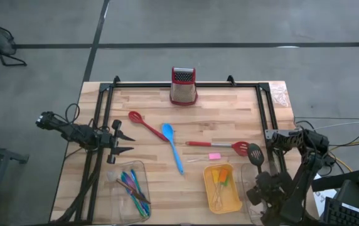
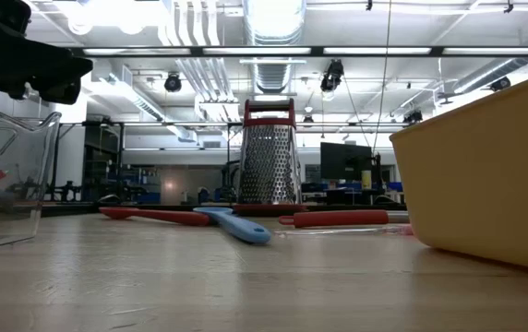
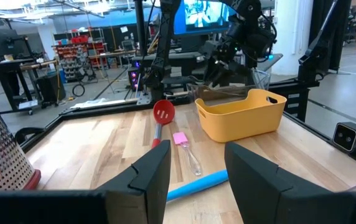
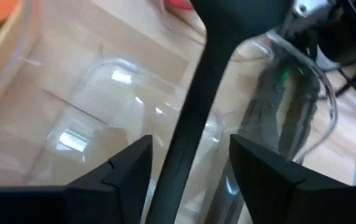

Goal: Pick & Place Kitchen Items
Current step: Put the right red serving spoon into the right transparent bin

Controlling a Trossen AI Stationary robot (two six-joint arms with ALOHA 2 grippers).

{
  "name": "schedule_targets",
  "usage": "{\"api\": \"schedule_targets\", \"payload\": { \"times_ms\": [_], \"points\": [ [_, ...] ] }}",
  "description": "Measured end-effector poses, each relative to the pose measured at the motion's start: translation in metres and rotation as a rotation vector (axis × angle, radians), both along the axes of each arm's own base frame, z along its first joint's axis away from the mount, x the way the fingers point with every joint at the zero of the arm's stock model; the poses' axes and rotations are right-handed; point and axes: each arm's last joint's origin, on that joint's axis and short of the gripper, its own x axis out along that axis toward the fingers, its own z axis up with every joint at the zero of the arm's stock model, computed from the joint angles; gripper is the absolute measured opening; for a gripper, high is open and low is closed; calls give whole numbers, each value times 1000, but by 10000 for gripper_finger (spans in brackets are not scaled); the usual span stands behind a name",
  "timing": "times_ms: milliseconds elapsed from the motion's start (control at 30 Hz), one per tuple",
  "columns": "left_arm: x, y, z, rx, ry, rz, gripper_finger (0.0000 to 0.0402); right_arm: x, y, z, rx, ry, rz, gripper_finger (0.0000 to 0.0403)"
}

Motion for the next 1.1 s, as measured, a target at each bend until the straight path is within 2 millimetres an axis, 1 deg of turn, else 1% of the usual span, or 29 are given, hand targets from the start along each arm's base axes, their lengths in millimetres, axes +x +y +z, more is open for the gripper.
{"api": "schedule_targets", "payload": {
  "times_ms": [133,300,433,567,733,900,1100],
  "points": [
    [0,0,0,0,0,0,159,4,-1,9,-4,-77,62,236],
    [0,0,0,0,0,0,158,12,1,23,50,-116,56,244],
    [0,0,0,0,0,0,159,21,1,31,41,-147,134,234],
    [0,0,0,0,0,0,159,31,-2,40,57,-137,187,221],
    [0,0,0,0,0,0,159,49,-8,54,67,-138,261,211],
    [0,0,0,0,0,0,158,76,-26,66,-41,-176,393,212],
    [0,0,0,0,0,0,158,116,-62,66,-71,-45,466,216]
  ]
}}
